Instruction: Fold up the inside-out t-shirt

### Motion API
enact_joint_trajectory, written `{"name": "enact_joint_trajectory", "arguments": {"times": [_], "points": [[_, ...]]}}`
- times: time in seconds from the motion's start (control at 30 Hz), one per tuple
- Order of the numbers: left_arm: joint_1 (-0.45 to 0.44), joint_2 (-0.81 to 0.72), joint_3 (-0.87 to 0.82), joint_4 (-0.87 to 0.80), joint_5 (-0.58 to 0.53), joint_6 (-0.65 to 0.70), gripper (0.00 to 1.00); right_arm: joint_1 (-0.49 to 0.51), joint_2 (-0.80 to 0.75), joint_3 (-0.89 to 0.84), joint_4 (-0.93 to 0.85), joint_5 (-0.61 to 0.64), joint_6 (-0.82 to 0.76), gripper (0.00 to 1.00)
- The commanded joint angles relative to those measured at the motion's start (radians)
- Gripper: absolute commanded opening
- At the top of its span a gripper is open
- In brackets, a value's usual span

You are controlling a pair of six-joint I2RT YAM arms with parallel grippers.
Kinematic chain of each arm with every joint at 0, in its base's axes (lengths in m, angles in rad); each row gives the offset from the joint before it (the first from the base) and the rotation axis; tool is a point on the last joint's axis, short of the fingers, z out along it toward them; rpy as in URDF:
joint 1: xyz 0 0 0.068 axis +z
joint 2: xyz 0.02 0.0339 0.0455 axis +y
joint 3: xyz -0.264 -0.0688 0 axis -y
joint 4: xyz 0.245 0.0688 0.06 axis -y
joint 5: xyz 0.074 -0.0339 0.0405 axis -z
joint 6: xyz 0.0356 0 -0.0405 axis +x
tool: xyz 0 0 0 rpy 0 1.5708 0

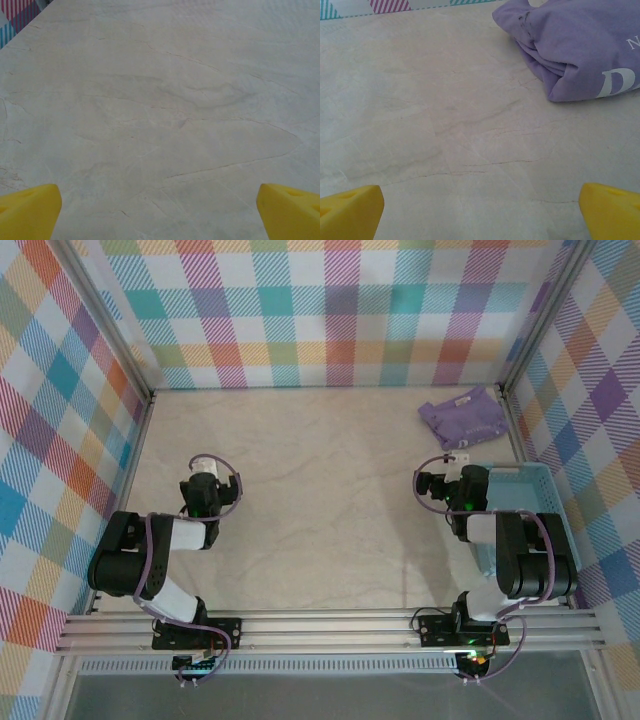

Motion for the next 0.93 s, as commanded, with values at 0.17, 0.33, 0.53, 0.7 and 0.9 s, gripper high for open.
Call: {"name": "enact_joint_trajectory", "arguments": {"times": [0.17,0.33,0.53,0.7,0.9], "points": [[0.006,0.003,-0.01,0.062,0.04,-0.016,1.0,0.01,0.007,-0.012,0.084,0.015,-0.003,1.0],[0.007,0.004,-0.009,0.062,0.04,-0.015,1.0,0.012,0.008,-0.012,0.085,0.018,-0.003,1.0],[0.006,0.002,-0.01,0.062,0.04,-0.016,1.0,0.012,0.007,-0.012,0.085,0.017,-0.004,1.0],[0.007,0.002,-0.009,0.062,0.04,-0.015,1.0,0.011,0.008,-0.009,0.076,0.017,-0.003,1.0],[0.006,0.002,-0.009,0.062,0.04,-0.016,1.0,0.012,0.009,-0.011,0.083,0.017,-0.005,1.0]]}}
